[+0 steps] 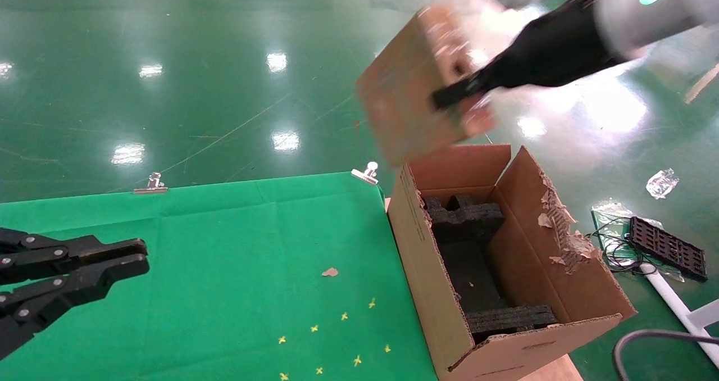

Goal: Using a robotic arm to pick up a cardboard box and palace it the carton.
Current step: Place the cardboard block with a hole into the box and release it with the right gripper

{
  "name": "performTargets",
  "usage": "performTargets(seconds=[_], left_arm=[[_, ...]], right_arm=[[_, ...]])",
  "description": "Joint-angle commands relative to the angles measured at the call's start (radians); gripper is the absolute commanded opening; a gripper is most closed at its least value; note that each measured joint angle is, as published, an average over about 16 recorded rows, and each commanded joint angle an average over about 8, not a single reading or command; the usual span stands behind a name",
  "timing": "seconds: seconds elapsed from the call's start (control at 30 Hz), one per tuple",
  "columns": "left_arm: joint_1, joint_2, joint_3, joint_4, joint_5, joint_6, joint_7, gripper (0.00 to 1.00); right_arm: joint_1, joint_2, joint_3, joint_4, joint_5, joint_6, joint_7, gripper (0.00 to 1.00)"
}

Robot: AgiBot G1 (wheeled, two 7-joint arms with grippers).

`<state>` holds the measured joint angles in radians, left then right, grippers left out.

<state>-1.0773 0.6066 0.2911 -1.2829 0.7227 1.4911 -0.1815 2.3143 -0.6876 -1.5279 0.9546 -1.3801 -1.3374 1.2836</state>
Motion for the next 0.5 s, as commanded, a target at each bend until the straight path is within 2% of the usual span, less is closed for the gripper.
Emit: performTargets(seconds=[0.03,0.17,0.2,0.43,0.5], left_arm=[[0.000,0.000,0.000,0.000,0.000,0.000,0.000,0.00],[0.000,0.000,0.000,0.000,0.000,0.000,0.000,0.02],[0.000,0.000,0.000,0.000,0.000,0.000,0.000,0.11],[0.000,0.000,0.001,0.000,-0.001,0.000,0.000,0.96],[0.000,0.000,0.001,0.000,-0.001,0.000,0.000,1.00]], right_arm=[[0.030,0.020,0.007,-0.040,-0.018,0.003,-0.021,0.00],[0.037,0.046,-0.014,-0.116,-0.066,-0.017,-0.041,0.00],[0.034,0.051,-0.021,-0.133,-0.075,-0.022,-0.045,0.00],[-0.023,0.067,-0.065,-0.228,-0.112,-0.057,-0.067,0.00],[-0.049,0.068,-0.076,-0.252,-0.113,-0.062,-0.070,0.00]])
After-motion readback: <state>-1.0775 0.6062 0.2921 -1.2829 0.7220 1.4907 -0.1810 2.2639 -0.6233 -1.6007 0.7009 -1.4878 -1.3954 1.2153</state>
